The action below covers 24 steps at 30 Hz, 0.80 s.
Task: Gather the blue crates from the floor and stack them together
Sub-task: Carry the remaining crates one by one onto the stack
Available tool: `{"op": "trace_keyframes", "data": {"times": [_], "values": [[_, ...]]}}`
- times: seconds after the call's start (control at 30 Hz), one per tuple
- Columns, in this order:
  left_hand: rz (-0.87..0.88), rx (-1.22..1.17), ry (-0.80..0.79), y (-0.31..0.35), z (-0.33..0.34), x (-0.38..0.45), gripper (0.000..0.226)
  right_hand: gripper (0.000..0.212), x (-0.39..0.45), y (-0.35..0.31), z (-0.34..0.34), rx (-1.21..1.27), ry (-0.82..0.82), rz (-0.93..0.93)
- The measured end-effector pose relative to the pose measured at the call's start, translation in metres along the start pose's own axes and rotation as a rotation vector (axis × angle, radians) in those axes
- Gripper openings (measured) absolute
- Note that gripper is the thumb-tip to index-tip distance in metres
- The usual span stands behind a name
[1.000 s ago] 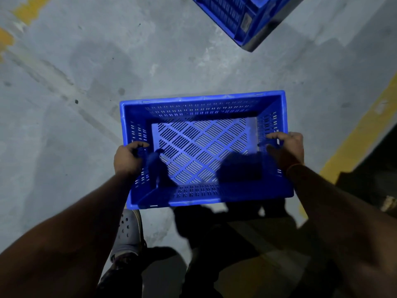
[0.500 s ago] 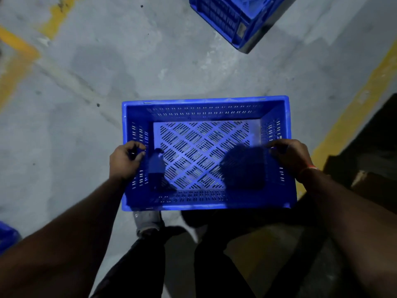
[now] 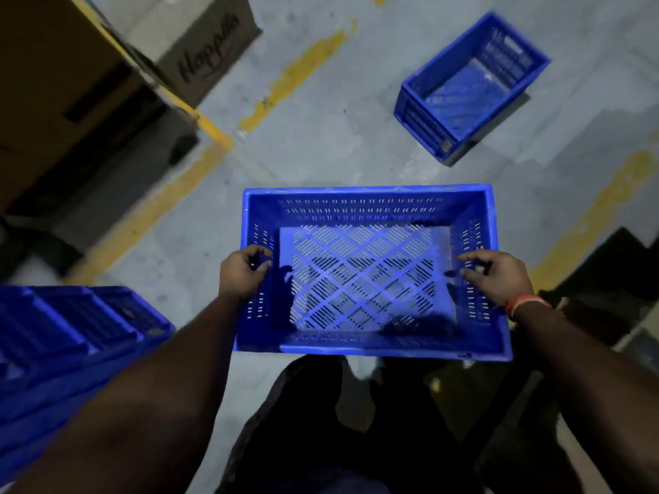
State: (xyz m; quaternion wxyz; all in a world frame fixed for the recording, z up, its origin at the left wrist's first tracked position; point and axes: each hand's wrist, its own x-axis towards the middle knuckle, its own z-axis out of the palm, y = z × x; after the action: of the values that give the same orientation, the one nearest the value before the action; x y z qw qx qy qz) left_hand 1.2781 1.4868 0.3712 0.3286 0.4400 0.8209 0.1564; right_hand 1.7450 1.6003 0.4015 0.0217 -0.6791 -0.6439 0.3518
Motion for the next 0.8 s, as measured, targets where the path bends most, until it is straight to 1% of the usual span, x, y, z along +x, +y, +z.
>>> {"op": "trace_keyframes", "data": {"times": [0.13,0.23,0.33,0.5,0.67,0.8], "values": [[-0.031,-0.01,0.092,-0.008,-0.073,-0.057,0.018,0.021,-0.04,-0.053,-0.011,0.03,-0.019,-0.094],[-0.074,0.015,0.177,-0.023,-0.107,-0.109,0.019,0.019,-0.06,-0.085,-0.009,0.033,-0.049,-0.192],[-0.153,0.012,0.258,-0.041,-0.123,-0.165,0.018,0.017,-0.08,-0.11,-0.003,0.019,-0.085,-0.289],[-0.303,-0.02,0.366,-0.078,-0.14,-0.251,0.018,0.016,-0.115,-0.152,0.017,-0.007,-0.163,-0.388],[-0.423,-0.12,0.475,-0.121,-0.156,-0.328,0.02,0.015,-0.156,-0.198,0.044,-0.095,-0.218,-0.467],[-0.517,-0.185,0.524,-0.166,-0.178,-0.383,0.02,0.014,-0.192,-0.251,0.077,-0.176,-0.261,-0.543]]}}
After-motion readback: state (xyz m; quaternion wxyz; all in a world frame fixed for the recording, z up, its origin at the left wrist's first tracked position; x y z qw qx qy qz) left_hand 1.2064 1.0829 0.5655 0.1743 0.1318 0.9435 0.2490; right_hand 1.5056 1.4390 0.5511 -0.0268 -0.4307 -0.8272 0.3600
